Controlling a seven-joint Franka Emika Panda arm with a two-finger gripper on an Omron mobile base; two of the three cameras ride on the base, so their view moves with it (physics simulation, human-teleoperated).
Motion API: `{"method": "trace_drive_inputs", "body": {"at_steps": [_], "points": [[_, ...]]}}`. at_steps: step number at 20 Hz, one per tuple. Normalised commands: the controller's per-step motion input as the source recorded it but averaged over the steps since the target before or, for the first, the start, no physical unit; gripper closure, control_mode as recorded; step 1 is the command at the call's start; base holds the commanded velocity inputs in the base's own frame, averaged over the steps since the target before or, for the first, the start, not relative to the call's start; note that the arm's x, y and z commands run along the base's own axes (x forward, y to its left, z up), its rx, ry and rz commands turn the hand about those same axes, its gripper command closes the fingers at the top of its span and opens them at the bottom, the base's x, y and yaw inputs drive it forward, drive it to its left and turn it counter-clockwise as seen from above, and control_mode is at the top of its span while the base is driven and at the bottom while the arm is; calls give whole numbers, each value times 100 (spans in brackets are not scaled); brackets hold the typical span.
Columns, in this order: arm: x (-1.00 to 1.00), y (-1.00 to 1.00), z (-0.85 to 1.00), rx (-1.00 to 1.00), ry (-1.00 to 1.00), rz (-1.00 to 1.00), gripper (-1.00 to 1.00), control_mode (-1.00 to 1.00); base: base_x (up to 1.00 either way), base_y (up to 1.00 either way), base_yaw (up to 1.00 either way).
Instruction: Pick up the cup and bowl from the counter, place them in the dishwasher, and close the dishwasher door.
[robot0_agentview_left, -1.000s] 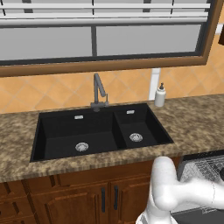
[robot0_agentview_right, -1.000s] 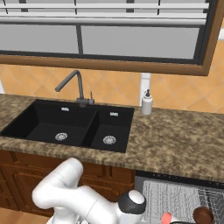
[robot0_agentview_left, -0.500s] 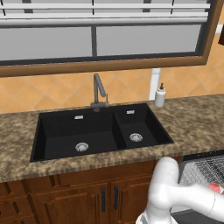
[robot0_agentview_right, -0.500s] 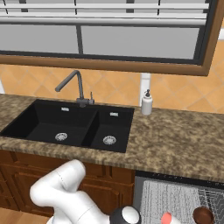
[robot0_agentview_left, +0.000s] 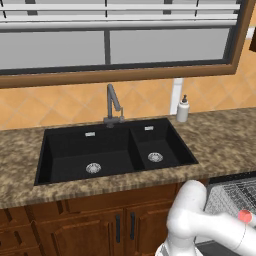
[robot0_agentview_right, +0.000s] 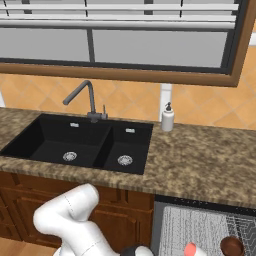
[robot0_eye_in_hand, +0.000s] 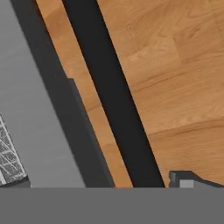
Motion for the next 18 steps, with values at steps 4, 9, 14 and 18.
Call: {"method": "trace_drive_inputs", "body": {"at_steps": [4,9,14,18], "points": [[87,0,-40,73,-38,-6,-100,-100,0,0,0],[100,17,11,43,-58,-14,-100,-100,0,0,0],[100,42,17,28,-75,-12,-100,-100,0,0,0],[100,38,5,29,-90,-13,-100,-100,0,0,0]]}}
